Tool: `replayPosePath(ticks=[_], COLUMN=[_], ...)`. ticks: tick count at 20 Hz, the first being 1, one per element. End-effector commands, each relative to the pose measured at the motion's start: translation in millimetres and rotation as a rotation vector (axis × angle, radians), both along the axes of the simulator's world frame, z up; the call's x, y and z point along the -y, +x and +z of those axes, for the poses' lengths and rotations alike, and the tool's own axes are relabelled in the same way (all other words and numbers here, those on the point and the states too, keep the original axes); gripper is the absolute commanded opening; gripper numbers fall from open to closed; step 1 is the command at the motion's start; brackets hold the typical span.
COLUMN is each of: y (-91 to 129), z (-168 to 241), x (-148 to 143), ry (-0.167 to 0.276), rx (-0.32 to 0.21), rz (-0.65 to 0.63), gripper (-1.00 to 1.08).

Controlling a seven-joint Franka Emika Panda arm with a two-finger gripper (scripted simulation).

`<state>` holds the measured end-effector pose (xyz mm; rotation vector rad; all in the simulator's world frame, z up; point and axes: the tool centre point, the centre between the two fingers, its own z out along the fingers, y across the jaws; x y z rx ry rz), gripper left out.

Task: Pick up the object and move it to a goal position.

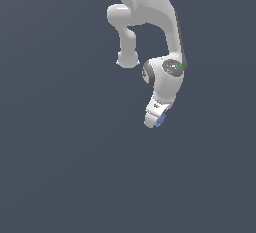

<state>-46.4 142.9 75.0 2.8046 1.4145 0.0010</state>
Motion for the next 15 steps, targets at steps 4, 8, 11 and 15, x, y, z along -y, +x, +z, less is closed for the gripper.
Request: replayPosePath(ticks=[4,8,11,15], y=[7,11,13,14], z=[9,13,14,15], x=[-54,-78,-87,-92], ry=[0.0,0.0,0.0,0.0], rx=[0.0,0.0,0.0,0.0], rz=[-0.002,-0.002,-0.002,-0.002], gripper=[-1.0,-1.0,-1.0,-1.0])
